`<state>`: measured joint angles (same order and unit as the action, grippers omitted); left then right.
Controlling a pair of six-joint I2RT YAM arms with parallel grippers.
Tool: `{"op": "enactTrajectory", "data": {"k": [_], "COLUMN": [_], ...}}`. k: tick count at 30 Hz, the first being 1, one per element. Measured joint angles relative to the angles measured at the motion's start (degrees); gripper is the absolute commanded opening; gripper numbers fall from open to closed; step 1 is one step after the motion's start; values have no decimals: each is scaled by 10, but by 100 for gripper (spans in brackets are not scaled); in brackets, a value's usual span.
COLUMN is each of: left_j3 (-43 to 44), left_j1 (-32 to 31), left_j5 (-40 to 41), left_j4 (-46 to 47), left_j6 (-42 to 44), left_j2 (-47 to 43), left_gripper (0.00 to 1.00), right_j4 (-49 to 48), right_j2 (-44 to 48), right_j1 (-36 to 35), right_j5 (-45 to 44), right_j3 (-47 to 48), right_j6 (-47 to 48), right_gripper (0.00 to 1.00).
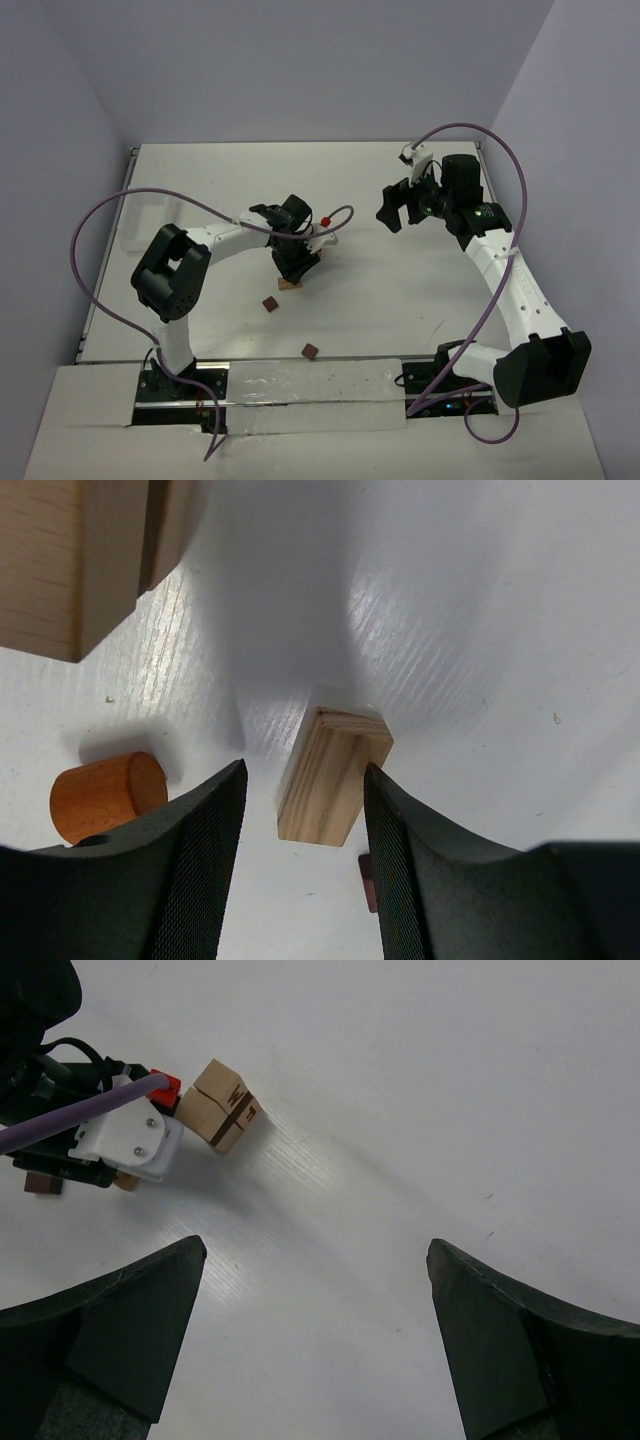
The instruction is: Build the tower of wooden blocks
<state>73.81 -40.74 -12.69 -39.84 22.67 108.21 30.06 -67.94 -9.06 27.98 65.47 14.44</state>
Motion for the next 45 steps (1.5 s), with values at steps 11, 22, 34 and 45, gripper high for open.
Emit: {"op": "enactTrajectory", "data": {"k": [11, 22, 34, 45], "left_j3": [-1, -1, -8, -49], "left_j1": [-1, -1, -2, -14], "left_j5": [-18, -54, -45, 6], "left_j4": [-8, -34, -38, 10], "left_j6": [5, 41, 75, 79], "left_j2": [-36, -52, -24, -18], "left_gripper": [64, 69, 71, 62], "right_j4": [2, 7, 9, 13], "right_j2": [-3, -9, -14, -20], "right_j1": [0, 1, 1, 1], "right_j5": [16, 26, 35, 46], "right_j3": [1, 1, 1, 2], "right_j6": [2, 4, 7, 9], "right_gripper": [100, 100, 100, 100]}}
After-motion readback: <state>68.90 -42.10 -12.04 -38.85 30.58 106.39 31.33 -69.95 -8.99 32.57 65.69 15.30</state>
